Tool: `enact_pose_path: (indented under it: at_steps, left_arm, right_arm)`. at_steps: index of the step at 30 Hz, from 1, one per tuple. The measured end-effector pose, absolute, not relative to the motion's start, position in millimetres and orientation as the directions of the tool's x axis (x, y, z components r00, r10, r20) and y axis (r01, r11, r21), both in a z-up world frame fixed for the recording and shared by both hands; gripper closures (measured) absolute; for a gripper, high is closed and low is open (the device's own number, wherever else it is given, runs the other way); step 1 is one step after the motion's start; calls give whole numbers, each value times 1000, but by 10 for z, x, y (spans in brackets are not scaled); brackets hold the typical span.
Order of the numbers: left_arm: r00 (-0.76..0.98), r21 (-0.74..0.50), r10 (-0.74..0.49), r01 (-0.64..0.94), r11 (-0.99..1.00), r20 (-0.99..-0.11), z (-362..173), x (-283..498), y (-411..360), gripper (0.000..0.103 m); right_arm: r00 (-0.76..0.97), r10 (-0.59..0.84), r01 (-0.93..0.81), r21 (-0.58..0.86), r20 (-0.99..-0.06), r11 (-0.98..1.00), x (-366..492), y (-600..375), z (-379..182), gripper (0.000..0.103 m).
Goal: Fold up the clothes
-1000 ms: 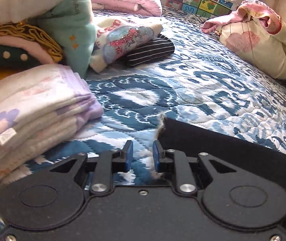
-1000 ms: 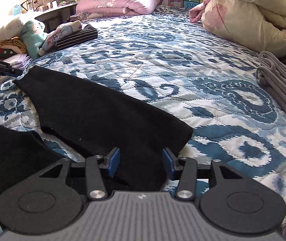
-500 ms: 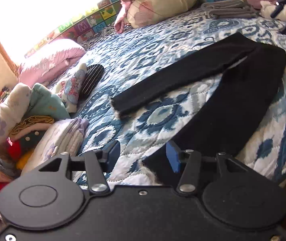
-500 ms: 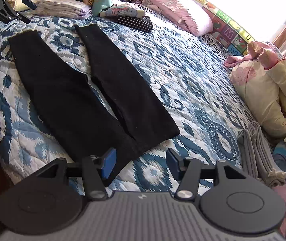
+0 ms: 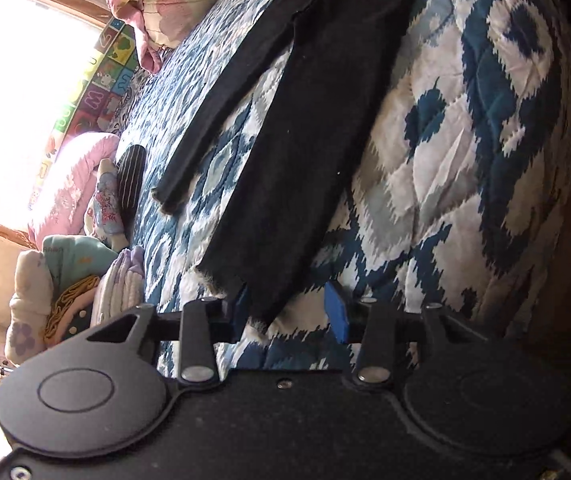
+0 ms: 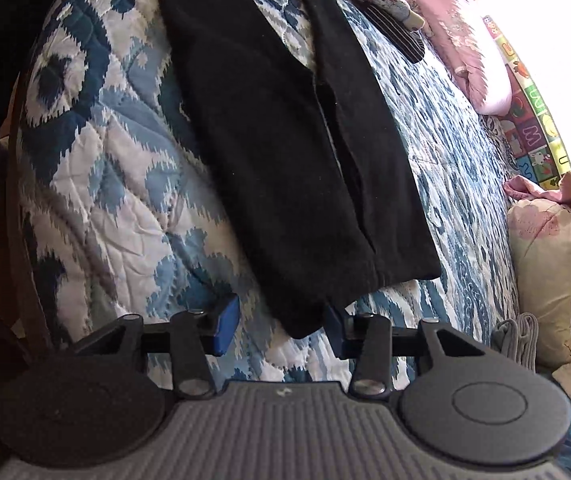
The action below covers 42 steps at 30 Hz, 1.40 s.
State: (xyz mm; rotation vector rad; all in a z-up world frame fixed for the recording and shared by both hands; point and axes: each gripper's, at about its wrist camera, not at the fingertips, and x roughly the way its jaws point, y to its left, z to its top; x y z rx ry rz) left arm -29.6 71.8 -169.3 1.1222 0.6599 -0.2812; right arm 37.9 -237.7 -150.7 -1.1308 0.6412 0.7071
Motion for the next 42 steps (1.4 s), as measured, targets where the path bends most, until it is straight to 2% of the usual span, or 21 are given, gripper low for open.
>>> enact_pose_path:
  at_steps: [4,6,7,11,17,23,30,42]
  left_arm:
    - [806,778,128,497,384,-577,-1762,-277,744,70]
    - [815,792,141,481,377,-562,-1795,-238,779,84]
    - [816,790,142,476,386,-561,-1779,-218,804,99]
    - [834,780,135,426,459,-536,-1551,-94,920,100]
    - [858,738,130,340,583,-497,-1134,141,969,100]
    - [861,675,118,296,676,-495,-821,733,993,100]
    - [837,637,119,305,708,-534,-758,1422,997,100]
    - [780,580,115,348,736,-615,-860,2100,995,100]
  right_arm:
    - [675,197,-735,-628,-711,254,353,-2388,-1592,62]
    - [698,206,-715,-650,-686,256,342,-2402,-1615,67]
    - [700,215,-712,-641,-681,287,364,-2421,-1562,74]
    - [709,245,-694,-595,-661,405,455,-2495,-1350,82]
    - [727,284,-652,-501,-624,569,590,-2606,-1032,83]
    - [746,297,-595,-395,-596,700,1014,-2818,-768,84]
    - [715,276,-572,-311,-642,759,1626,-2842,-736,86]
    - [653,267,-545,-195,-708,815,2321,-2860,-1000,88]
